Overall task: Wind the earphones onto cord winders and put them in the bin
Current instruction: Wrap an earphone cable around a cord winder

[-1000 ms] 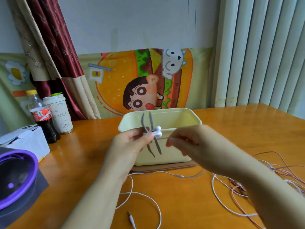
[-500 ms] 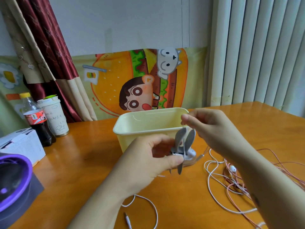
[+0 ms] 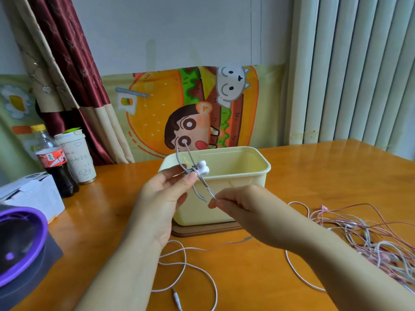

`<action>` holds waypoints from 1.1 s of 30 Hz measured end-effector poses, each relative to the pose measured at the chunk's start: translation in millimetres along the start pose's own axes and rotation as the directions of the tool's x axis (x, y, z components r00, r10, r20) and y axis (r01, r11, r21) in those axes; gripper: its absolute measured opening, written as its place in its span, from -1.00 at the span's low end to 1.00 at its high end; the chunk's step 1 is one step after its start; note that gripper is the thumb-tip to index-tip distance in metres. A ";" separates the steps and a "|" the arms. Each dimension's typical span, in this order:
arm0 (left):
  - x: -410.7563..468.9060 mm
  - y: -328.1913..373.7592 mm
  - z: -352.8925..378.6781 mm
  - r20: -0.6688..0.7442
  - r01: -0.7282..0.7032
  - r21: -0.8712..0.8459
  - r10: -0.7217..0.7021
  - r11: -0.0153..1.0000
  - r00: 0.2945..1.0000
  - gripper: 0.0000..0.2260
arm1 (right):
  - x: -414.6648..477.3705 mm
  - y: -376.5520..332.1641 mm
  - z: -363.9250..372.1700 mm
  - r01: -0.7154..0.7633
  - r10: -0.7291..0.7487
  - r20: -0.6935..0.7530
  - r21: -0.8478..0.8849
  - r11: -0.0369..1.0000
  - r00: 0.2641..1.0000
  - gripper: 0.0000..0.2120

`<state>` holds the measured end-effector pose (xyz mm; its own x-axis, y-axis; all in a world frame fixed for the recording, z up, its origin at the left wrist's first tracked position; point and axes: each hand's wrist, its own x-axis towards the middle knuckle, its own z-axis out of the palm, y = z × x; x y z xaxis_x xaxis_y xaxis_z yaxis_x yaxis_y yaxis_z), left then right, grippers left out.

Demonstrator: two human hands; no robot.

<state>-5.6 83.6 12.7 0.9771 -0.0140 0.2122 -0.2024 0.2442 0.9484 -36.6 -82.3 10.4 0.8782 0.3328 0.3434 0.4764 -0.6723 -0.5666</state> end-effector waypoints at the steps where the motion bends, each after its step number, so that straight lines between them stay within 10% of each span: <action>1: -0.8 -1.9 0.3 0.002 -0.018 0.064 0.018 0.998 1.000 -0.74 | -1.1 -3.5 -2.5 0.025 -0.025 0.007 -0.054 0.998 1.000 -0.74; 6: -7.5 -10.1 9.3 0.103 -0.106 0.463 0.065 0.880 0.993 -0.80 | -7.2 -14.0 -22.4 0.097 -0.105 -0.024 -0.226 0.969 0.994 -0.74; 13: -16.0 -5.9 16.0 0.356 -0.142 0.508 -0.057 0.849 0.933 -0.72 | -8.9 -2.5 -54.8 0.044 -0.078 -0.271 -0.127 0.991 0.959 -0.86; 22: -21.5 5.6 16.9 0.571 -0.080 0.238 -0.073 0.968 0.818 -0.78 | 2.6 32.6 -32.3 -0.003 0.108 -0.186 0.488 0.873 0.977 -0.58; 33: -4.0 -0.7 9.2 0.302 0.202 -0.175 -0.143 0.964 0.943 -0.73 | 8.4 27.0 13.9 -0.119 0.198 -0.118 0.479 0.870 0.973 -0.48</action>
<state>-10.0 74.6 13.3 0.9304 -0.3406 0.1354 0.0140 0.4021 0.9155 -15.8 -88.5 -12.4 0.9439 0.1123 0.3105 0.3301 -0.3071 -0.8926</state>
